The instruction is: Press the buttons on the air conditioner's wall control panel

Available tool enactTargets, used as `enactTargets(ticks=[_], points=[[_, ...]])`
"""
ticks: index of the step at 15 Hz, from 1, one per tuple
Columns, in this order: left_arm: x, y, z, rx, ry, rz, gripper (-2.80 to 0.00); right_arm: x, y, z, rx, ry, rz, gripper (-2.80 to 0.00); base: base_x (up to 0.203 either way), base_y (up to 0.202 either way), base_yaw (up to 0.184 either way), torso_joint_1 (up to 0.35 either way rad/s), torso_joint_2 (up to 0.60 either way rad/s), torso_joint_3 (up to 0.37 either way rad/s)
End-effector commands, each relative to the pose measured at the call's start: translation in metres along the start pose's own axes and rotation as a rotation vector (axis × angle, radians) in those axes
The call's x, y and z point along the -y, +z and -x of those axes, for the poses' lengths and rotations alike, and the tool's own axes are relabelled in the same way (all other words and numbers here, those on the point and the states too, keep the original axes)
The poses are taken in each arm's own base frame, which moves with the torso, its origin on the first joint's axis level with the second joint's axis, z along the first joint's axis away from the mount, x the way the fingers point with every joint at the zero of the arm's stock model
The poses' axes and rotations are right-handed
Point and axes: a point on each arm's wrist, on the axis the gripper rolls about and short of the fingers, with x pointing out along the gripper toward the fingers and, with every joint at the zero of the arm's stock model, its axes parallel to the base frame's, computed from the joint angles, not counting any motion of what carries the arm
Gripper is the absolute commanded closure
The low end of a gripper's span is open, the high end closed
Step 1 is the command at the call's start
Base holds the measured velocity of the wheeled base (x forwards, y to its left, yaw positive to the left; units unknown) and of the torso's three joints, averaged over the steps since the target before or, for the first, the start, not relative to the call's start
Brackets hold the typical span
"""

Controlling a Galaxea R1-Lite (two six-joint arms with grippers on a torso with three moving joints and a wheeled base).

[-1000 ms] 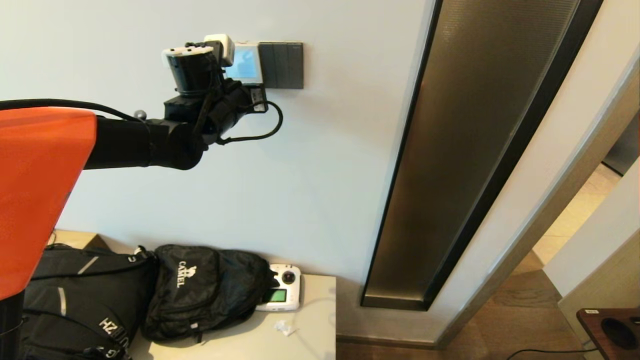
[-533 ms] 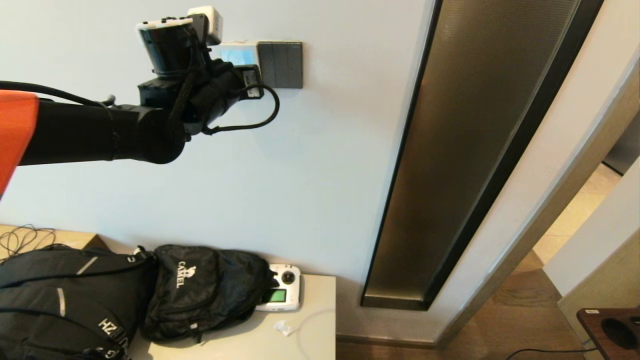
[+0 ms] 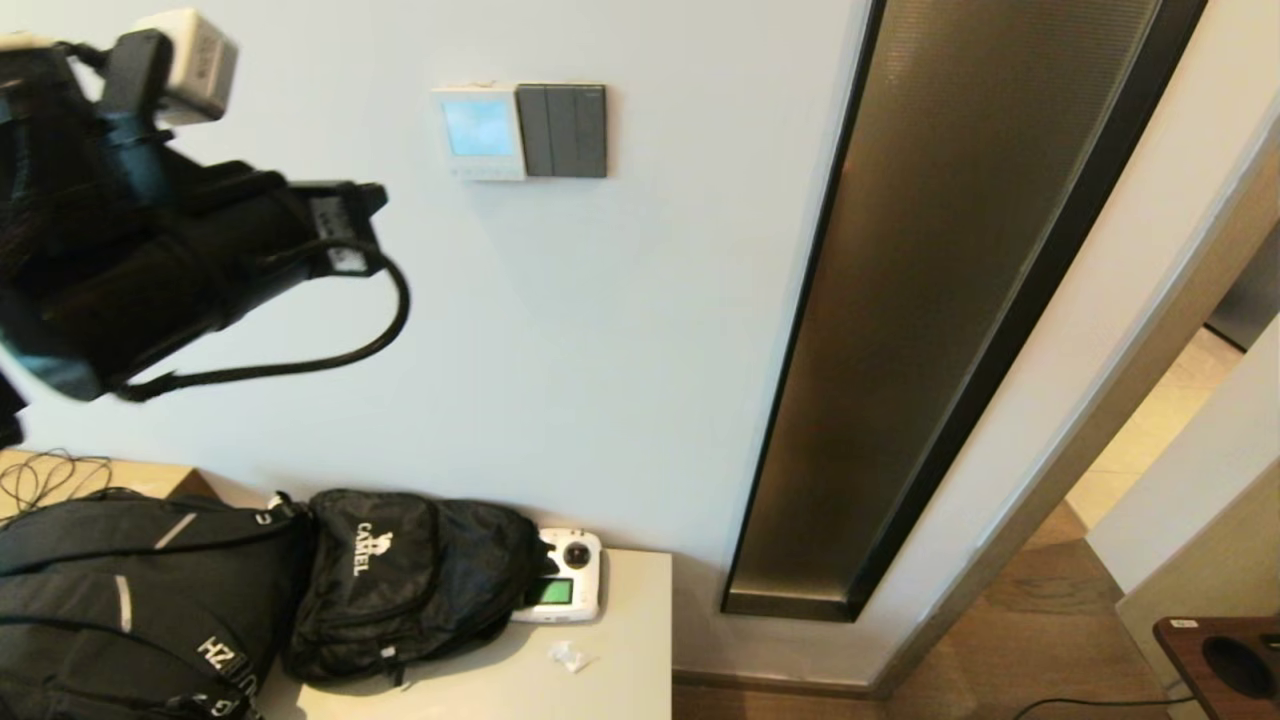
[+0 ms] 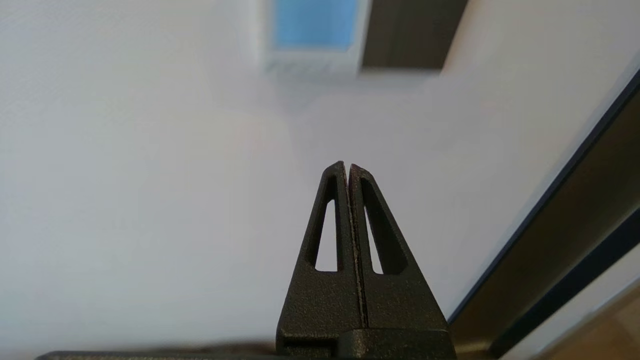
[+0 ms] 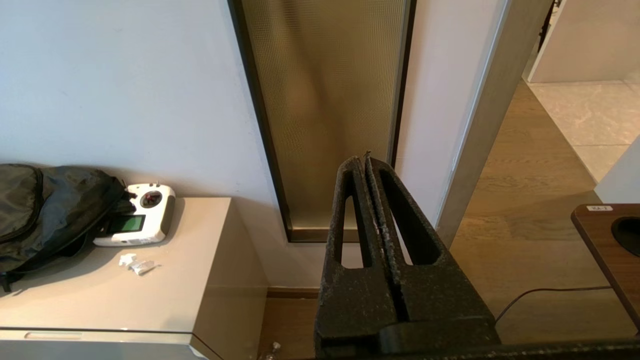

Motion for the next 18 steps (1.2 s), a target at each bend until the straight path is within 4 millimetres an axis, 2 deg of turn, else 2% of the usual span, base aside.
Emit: enactTargets(ticks=[1,3,5,9,11,13,15,18], points=[[-0.017,0.003,0.080,0.063,0.037,0.000,0.00,0.000,0.000,0.000,0.001,0.001,0.000,0.00,0.000,0.000,0.000,0.000,0.00,0.000],[-0.028,-0.018,0.124,0.045,0.085,-0.015,0.00,0.000,0.000,0.000,0.001,0.001,0.000,0.00,0.000,0.000,0.000,0.000,0.00,0.000],[-0.036,-0.038,0.157,0.018,0.157,-0.027,0.00,0.000,0.000,0.000,0.001,0.001,0.000,0.00,0.000,0.000,0.000,0.000,0.00,0.000],[-0.042,-0.076,0.215,-0.046,0.317,-0.041,0.00,0.000,0.000,0.000,0.001,0.002,0.000,0.00,0.000,0.000,0.000,0.000,0.00,0.000],[-0.043,-0.103,0.239,-0.097,0.366,-0.053,0.00,0.000,0.000,0.000,-0.001,0.002,0.000,0.00,0.000,0.000,0.000,0.000,0.00,0.000],[-0.045,-0.130,0.256,-0.147,0.458,-0.066,0.00,0.000,0.000,0.000,0.001,0.002,0.000,0.00,0.000,0.000,0.000,0.000,0.00,0.000],[-0.046,-0.144,0.262,-0.166,0.557,-0.070,0.00,0.000,0.000,0.000,-0.001,0.002,0.000,0.00,0.000,0.000,0.000,0.000,0.00,0.000],[-0.046,-0.169,0.266,-0.228,0.531,-0.063,0.00,0.000,0.000,0.000,-0.001,0.002,0.000,0.00,0.000,0.000,0.000,0.000,0.00,0.000]])
